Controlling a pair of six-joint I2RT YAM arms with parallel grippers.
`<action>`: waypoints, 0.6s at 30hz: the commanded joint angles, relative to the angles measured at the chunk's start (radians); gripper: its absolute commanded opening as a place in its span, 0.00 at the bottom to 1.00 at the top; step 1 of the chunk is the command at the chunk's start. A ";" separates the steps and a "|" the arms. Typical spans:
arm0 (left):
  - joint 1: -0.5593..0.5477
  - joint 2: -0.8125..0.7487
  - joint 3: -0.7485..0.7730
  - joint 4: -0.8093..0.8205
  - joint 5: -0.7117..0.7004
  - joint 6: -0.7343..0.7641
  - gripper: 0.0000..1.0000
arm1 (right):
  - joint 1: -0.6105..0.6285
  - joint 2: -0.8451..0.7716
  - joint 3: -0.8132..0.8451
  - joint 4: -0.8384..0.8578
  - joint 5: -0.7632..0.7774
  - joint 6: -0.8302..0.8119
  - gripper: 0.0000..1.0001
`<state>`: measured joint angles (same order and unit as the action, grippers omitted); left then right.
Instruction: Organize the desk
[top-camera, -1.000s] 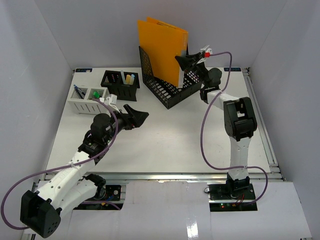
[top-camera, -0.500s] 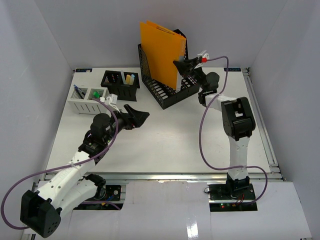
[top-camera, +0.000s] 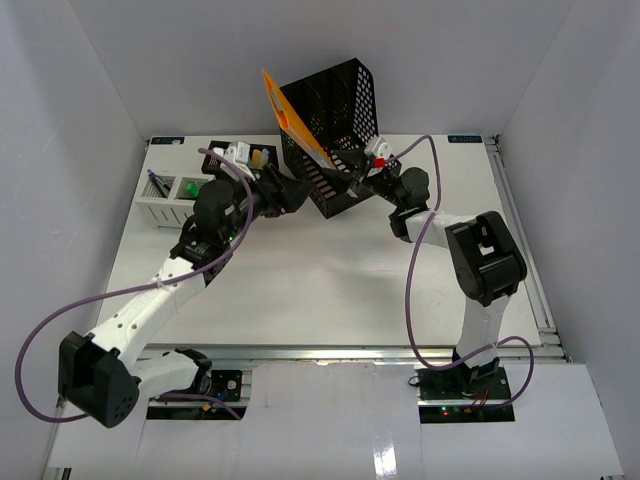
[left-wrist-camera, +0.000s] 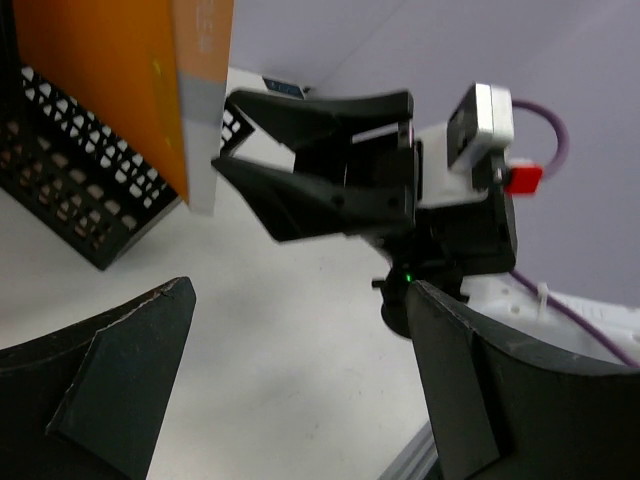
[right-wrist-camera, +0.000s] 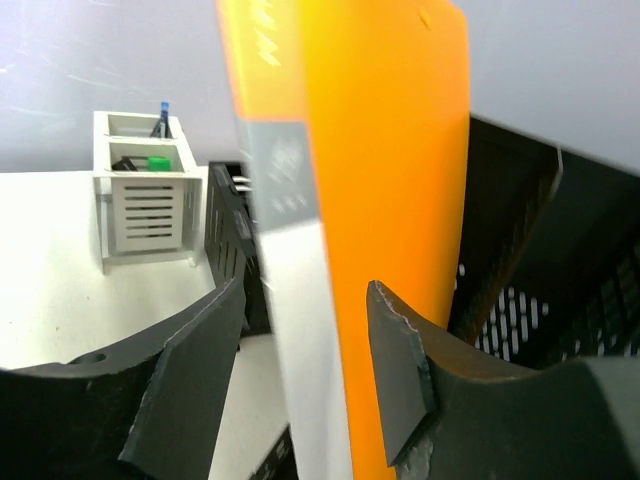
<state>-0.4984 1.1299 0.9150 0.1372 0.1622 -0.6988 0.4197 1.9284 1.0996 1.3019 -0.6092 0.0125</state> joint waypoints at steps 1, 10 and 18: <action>-0.002 0.110 0.141 -0.002 -0.072 0.027 0.98 | 0.023 -0.083 0.003 0.378 0.035 -0.144 0.59; -0.029 0.287 0.380 -0.102 -0.324 0.078 0.98 | 0.025 -0.088 0.037 0.277 0.091 -0.181 0.57; -0.080 0.468 0.649 -0.301 -0.509 0.095 0.98 | 0.025 -0.154 -0.041 0.281 0.084 -0.188 0.58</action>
<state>-0.5485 1.5378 1.4050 -0.0001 -0.1865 -0.6165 0.4473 1.8564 1.0966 1.3038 -0.5382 -0.1436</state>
